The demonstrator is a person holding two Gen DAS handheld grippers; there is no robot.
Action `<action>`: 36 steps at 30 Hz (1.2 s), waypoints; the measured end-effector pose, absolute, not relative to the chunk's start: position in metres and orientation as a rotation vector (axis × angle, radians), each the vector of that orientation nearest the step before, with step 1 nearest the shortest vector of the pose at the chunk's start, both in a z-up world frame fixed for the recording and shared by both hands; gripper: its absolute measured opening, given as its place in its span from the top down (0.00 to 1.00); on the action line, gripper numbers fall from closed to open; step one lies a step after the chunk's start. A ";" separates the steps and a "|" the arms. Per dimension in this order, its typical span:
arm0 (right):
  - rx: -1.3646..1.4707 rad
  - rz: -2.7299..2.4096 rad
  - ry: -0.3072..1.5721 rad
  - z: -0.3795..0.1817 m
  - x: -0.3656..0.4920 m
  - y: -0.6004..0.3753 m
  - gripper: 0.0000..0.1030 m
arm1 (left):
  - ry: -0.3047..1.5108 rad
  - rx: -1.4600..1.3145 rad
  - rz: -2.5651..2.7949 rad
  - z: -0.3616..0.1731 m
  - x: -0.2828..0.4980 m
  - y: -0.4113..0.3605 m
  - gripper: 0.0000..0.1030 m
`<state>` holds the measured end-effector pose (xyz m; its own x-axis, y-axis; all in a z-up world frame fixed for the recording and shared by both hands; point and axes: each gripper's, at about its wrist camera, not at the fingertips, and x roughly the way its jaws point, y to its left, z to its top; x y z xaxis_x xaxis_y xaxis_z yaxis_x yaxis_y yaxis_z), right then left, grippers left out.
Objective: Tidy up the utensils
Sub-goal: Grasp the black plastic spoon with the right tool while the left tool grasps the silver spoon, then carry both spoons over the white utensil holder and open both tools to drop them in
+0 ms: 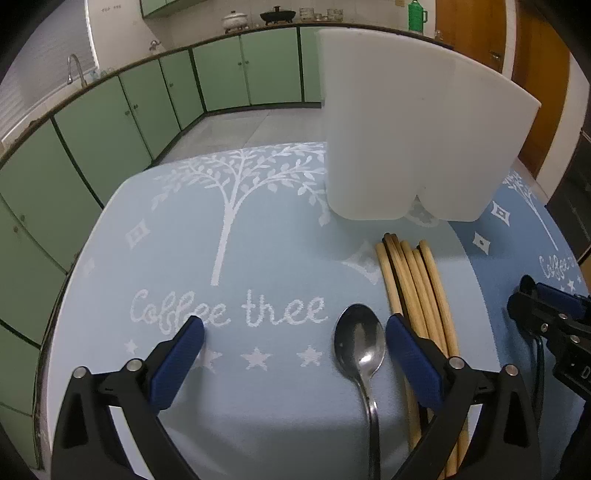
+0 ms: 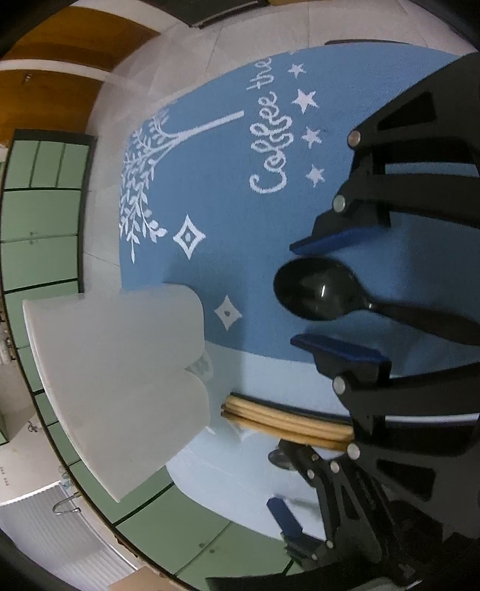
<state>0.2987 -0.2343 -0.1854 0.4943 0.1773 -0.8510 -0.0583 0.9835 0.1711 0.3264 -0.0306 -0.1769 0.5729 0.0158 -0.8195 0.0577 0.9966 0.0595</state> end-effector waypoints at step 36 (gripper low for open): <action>0.022 0.215 0.520 -0.102 0.247 -0.230 0.69 | 0.412 -0.040 -0.256 -0.097 0.236 -0.013 0.75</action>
